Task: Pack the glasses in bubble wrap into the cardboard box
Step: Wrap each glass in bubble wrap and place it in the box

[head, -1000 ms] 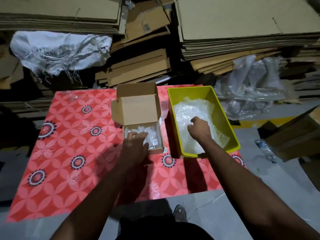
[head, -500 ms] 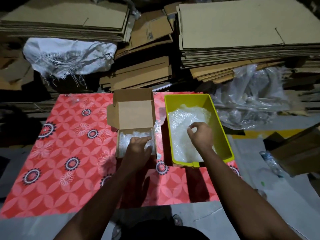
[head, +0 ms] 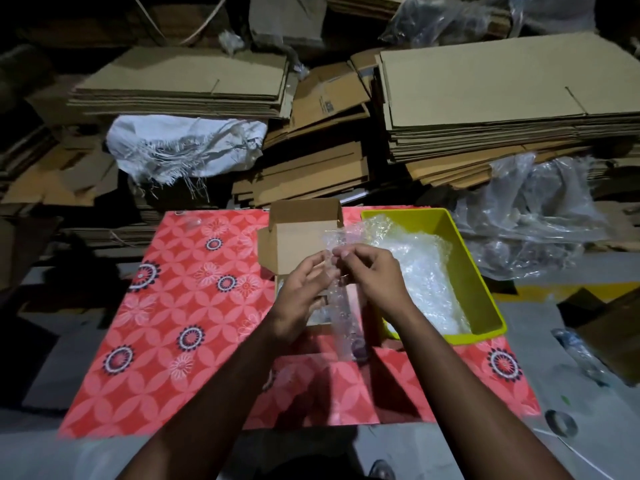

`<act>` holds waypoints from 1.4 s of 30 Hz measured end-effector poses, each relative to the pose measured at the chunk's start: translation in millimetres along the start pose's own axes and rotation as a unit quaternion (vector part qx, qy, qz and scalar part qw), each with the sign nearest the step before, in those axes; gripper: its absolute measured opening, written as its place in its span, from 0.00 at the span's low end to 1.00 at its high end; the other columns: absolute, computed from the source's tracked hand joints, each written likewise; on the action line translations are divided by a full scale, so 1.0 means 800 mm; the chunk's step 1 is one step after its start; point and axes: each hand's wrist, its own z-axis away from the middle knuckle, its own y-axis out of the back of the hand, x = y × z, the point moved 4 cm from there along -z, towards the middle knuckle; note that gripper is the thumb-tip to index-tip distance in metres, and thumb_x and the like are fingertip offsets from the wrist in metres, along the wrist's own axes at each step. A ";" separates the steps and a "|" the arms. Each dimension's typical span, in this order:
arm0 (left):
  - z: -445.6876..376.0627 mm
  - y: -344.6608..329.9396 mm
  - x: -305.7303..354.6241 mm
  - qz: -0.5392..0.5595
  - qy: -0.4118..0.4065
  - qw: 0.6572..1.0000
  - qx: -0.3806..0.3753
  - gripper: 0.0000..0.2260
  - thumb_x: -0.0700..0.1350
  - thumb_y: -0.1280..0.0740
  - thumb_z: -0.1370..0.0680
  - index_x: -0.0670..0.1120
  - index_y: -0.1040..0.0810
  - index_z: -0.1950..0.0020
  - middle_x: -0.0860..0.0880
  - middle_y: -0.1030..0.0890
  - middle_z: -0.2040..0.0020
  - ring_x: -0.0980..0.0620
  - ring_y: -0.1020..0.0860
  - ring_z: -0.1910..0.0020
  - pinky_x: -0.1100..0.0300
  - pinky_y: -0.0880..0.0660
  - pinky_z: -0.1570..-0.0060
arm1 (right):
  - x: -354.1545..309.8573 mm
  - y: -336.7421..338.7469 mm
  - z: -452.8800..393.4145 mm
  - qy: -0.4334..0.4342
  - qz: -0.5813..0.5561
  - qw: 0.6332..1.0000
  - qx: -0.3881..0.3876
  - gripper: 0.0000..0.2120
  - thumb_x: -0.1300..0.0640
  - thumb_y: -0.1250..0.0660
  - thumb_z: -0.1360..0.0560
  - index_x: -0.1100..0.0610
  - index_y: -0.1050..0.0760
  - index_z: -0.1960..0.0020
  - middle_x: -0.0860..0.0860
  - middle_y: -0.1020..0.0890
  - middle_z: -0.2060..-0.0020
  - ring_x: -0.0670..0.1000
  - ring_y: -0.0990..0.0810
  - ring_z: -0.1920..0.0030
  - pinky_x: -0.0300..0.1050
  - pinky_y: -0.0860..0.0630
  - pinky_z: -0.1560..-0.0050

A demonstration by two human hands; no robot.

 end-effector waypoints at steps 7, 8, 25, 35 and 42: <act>0.023 0.055 0.009 0.074 0.024 0.994 0.072 0.18 0.36 0.37 0.19 0.37 0.30 0.28 0.36 0.20 0.38 0.37 0.21 0.38 0.42 0.23 0.39 | -0.003 0.005 0.023 -0.022 0.117 0.972 0.201 0.08 0.51 0.25 0.28 0.54 0.19 0.54 0.46 0.16 0.62 0.46 0.19 0.61 0.38 0.28 0.61; 0.027 0.058 0.009 0.095 0.036 0.992 0.073 0.17 0.38 0.38 0.18 0.37 0.30 0.29 0.37 0.20 0.36 0.37 0.22 0.36 0.39 0.26 0.35 | 0.008 0.003 0.023 -0.080 0.105 0.977 0.168 0.14 0.46 0.24 0.29 0.56 0.19 0.54 0.48 0.16 0.61 0.47 0.19 0.60 0.40 0.29 0.61; 0.084 0.081 0.068 -0.057 -0.051 0.992 0.100 0.07 0.41 0.32 0.20 0.37 0.22 0.54 0.51 0.19 0.64 0.58 0.21 0.65 0.66 0.23 0.64 | -0.033 -0.030 0.014 0.077 0.089 0.987 -0.104 0.04 0.51 0.27 0.24 0.46 0.15 0.49 0.49 0.15 0.49 0.56 0.18 0.47 0.58 0.21 0.44; 0.051 0.080 0.098 -0.027 -0.081 0.994 0.065 0.28 0.50 0.25 0.28 0.50 0.32 0.31 0.51 0.24 0.36 0.58 0.18 0.46 0.68 0.22 0.57 | -0.073 -0.035 -0.014 0.108 0.006 0.991 -0.075 0.12 0.49 0.25 0.25 0.58 0.15 0.53 0.62 0.15 0.54 0.52 0.19 0.51 0.52 0.25 0.45; 0.036 0.072 0.099 -0.097 -0.072 0.988 0.100 0.13 0.40 0.30 0.21 0.44 0.23 0.37 0.48 0.14 0.53 0.55 0.16 0.60 0.61 0.22 0.59 | -0.072 -0.029 -0.022 0.085 -0.016 0.996 -0.005 0.08 0.59 0.25 0.25 0.64 0.18 0.56 0.58 0.15 0.63 0.49 0.18 0.61 0.43 0.23 0.56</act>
